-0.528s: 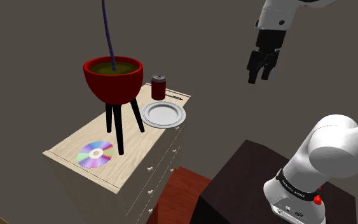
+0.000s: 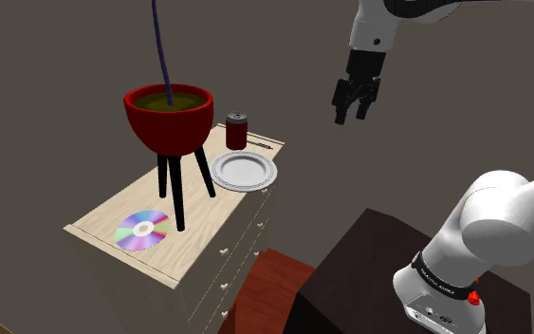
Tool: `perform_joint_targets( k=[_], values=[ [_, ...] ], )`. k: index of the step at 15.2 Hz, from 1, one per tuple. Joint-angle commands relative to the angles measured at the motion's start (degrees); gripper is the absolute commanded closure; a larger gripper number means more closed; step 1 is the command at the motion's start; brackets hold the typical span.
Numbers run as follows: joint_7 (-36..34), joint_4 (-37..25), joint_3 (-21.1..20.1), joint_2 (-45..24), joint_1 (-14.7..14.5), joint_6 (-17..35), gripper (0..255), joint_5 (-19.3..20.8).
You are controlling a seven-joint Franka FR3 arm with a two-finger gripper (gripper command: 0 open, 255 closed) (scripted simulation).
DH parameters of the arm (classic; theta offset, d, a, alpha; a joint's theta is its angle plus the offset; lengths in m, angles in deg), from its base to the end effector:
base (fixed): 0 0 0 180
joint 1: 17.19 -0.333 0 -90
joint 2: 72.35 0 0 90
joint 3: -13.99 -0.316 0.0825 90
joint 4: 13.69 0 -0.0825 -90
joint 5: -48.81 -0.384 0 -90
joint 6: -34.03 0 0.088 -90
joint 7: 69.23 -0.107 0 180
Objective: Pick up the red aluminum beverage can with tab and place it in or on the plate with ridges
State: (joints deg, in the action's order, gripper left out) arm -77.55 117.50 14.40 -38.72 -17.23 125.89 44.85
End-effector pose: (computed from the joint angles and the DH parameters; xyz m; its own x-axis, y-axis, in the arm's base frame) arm 0.3622 0.0044 0.5581 0.9825 -0.1513 -0.1088 -0.1582 -0.9858 -0.0573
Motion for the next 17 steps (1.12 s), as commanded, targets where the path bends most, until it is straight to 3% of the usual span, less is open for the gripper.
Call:
perform_joint_targets(
  k=[1,9,17],
  values=[
    [-0.44,-0.78,-0.56,-3.20,-0.27,3.42,0,-0.33],
    [-2.52,-9.27,-2.68,-18.24,-1.19,13.54,0,-0.76],
    [-4.95,-22.44,-4.25,-33.88,-2.08,19.54,0,0.38]
  ],
)
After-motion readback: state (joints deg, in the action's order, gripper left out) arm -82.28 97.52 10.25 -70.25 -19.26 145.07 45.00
